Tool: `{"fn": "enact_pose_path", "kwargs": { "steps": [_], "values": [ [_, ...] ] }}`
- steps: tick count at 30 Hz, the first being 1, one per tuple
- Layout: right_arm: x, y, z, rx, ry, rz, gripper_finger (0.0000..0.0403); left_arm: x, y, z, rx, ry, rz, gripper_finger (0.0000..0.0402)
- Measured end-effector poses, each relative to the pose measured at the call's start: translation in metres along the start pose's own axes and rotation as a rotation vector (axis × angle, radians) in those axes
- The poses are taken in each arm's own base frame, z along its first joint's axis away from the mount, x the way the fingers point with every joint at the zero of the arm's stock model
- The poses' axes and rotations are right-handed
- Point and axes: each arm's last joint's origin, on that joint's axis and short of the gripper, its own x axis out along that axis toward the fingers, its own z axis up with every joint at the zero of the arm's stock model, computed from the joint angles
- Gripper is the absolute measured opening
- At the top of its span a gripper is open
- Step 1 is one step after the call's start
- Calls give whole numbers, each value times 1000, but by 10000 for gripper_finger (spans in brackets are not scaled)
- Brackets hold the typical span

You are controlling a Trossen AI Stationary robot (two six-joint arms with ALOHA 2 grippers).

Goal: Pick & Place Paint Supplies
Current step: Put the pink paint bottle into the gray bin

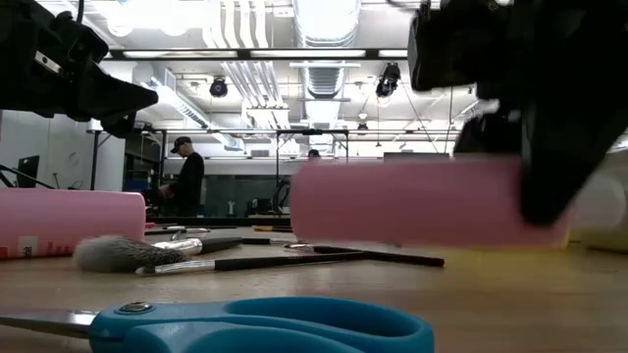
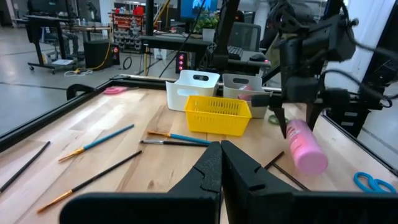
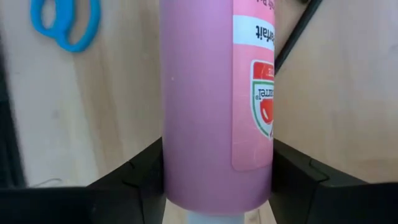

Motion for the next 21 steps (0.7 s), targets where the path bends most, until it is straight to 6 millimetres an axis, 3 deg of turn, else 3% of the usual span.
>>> {"fn": "enact_pose_path", "kwargs": {
  "steps": [5, 11, 21],
  "values": [
    [-18, 1, 2, -40, -11, -10, 202, 0, 0, 0, 0, 0, 0, 3],
    [-56, -2, 0, -49, -13, -50, 201, 0, 0, 0, 0, 5, 0, 3],
    [-116, -25, -40, 141, 125, -269, 201, 1, 0, -1, 0, 17, 2, 3]
  ]
}}
